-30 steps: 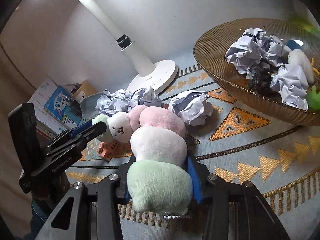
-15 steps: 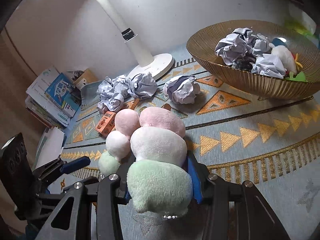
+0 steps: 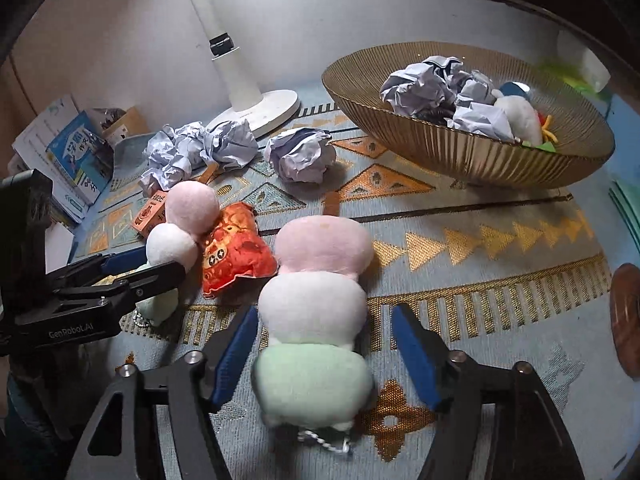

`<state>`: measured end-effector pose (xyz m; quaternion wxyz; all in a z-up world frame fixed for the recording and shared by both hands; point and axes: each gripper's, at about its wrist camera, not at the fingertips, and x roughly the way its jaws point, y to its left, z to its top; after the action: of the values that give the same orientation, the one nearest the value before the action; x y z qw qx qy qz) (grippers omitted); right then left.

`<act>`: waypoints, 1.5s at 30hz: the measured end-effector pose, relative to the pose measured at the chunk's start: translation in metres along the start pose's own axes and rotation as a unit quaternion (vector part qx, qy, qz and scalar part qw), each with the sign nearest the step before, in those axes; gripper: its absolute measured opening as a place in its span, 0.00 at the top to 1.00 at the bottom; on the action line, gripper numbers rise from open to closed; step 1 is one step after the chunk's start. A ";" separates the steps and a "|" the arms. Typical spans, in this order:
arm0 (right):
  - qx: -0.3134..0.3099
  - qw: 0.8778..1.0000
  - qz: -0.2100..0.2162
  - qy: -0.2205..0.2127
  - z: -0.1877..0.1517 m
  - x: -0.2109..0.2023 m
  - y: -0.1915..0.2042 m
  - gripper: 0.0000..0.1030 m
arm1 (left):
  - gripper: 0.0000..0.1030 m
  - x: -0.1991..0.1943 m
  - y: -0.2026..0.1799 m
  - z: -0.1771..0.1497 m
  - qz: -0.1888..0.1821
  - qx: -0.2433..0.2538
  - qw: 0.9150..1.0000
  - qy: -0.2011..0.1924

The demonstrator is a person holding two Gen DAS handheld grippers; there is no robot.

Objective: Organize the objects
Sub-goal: 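Carry both dango plushes over the amber bowl and open both tools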

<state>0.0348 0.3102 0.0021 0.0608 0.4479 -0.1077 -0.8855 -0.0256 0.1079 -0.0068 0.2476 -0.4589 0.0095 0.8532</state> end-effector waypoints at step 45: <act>0.088 0.984 -0.070 -0.141 0.105 -0.081 -0.069 0.38 | 0.44 -0.019 -0.088 0.132 -0.098 0.014 0.990 -0.099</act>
<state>-0.0027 0.4078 0.1094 -0.0565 0.3290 -0.1608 -0.9288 -0.0819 0.2098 0.1029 0.3357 -0.3672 -0.0483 0.8661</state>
